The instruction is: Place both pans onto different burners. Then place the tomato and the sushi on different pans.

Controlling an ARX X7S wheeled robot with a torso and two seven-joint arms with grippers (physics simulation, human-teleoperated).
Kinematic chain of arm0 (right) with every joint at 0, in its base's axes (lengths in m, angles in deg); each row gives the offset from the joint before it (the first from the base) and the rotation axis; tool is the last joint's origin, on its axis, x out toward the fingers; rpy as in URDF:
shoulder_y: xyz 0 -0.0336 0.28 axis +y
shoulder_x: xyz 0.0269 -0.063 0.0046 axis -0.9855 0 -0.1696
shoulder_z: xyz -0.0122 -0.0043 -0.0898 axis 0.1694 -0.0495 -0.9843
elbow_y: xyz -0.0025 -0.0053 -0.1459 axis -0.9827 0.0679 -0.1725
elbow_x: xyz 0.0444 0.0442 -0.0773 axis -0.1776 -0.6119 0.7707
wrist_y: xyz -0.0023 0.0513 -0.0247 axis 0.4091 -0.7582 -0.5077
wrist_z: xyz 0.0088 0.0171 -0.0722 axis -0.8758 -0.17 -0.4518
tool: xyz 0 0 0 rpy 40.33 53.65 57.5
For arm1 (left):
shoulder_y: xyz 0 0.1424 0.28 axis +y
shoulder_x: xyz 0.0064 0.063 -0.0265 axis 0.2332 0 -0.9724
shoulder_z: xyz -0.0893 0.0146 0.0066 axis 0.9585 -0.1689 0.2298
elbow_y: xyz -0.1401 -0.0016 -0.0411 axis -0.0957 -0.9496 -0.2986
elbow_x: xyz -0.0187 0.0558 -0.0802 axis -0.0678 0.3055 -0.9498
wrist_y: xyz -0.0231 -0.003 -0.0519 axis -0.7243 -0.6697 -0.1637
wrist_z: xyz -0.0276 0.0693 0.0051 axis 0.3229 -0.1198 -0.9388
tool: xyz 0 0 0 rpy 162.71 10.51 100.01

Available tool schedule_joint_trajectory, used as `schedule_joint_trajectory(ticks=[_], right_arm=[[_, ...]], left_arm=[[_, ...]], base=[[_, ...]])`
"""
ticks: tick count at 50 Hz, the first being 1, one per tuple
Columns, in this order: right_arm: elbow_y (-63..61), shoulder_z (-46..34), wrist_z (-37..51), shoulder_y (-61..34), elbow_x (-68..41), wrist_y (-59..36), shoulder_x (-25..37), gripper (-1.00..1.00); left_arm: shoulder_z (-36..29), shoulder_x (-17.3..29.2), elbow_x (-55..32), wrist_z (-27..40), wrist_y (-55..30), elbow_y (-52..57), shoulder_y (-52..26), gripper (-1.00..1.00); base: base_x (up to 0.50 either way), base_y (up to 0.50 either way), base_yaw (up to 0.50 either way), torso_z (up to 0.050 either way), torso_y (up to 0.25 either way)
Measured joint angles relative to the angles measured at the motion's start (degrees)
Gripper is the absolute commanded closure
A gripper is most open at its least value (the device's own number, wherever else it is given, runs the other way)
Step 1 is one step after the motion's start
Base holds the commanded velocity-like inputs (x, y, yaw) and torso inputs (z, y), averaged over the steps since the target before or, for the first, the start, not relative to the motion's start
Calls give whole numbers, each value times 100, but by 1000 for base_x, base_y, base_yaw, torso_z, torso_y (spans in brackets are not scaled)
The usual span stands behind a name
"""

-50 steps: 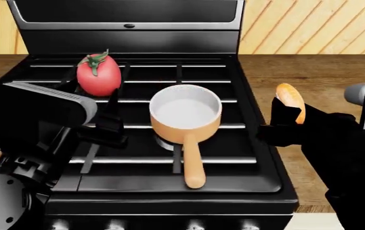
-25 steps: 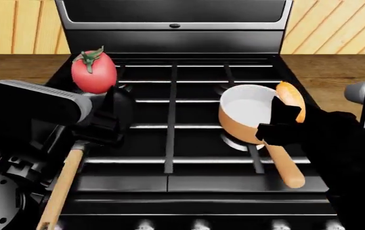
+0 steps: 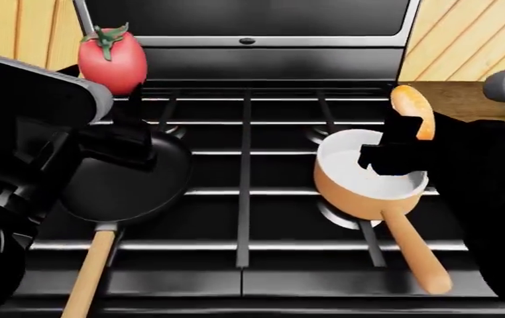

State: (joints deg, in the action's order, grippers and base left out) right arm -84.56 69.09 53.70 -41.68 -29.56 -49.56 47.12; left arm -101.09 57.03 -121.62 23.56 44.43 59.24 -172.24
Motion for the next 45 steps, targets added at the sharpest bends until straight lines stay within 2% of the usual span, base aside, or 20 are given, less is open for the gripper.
schedule_joint_trajectory(ticks=[26, 45], right_arm=[[998, -616, -245, -941, 394, -587, -352, 100], [1521, -904, -528, -838, 748, -628, -533, 100]], left_arm=[[129, 62, -192, -51, -331, 22, -267, 100], [147, 89, -189, -22, -335, 50, -204, 100]], base=[[33, 0, 0, 0, 0], [0, 0, 0, 0, 1]])
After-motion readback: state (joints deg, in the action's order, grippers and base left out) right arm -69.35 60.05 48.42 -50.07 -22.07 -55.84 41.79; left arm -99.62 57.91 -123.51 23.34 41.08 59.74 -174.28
